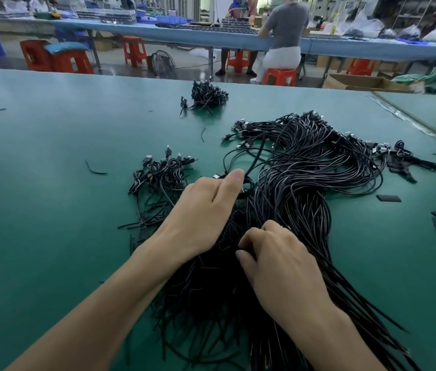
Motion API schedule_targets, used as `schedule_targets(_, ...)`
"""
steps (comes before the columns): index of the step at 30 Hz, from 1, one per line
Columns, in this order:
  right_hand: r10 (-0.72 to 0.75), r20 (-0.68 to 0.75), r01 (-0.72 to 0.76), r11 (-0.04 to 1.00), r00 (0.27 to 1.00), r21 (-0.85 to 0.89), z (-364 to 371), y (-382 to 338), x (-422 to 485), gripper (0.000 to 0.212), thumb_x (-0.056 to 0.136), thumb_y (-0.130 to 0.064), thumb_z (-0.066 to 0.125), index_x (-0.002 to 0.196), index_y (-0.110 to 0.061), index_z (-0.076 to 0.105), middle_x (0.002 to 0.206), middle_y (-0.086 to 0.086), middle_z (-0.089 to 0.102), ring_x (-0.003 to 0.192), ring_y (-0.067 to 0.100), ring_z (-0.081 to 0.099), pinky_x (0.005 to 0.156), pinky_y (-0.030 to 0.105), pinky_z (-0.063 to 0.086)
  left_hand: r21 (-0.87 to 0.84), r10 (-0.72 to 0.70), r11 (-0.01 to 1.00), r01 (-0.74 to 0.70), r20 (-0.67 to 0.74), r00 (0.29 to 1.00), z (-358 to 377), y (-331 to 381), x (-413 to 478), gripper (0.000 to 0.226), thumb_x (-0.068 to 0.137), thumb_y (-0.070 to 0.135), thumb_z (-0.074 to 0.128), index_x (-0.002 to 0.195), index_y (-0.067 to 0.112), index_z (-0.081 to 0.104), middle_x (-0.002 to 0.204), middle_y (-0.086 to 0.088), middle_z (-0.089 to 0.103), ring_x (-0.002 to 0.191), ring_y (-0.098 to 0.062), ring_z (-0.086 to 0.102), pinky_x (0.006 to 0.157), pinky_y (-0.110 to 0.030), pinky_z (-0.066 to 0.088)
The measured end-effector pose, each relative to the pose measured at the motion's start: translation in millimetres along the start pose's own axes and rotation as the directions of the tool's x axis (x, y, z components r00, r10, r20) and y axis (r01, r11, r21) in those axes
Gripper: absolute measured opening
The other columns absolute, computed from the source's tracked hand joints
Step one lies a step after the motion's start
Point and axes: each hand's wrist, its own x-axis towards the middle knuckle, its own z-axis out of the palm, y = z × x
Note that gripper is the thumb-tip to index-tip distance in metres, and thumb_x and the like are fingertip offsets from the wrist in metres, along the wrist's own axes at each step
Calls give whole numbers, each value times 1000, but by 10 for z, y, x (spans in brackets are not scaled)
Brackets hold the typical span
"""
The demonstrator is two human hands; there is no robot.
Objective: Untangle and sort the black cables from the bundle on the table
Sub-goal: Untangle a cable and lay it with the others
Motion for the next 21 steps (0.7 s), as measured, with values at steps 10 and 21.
schedule_targets(10,7,-33,-7,1000,999,0,-58,-13,-3,13,104,-30,40,101,-27,52,95,-10,54,86,11,48,65,19,30,-101,77,991,-84,-75,994,11,-22,12,57,93,62,38,55,23,23,49,10,21,50,-17,22,87,-68,49)
schedule_targets(21,18,65,-30,984,998,178,-129,18,33,22,102,-24,45,114,-27,63,99,-14,58,89,3,54,68,12,41,-111,44,992,-60,-137,990,-17,-26,46,57,94,59,35,49,27,24,47,11,21,49,-17,20,54,-46,32)
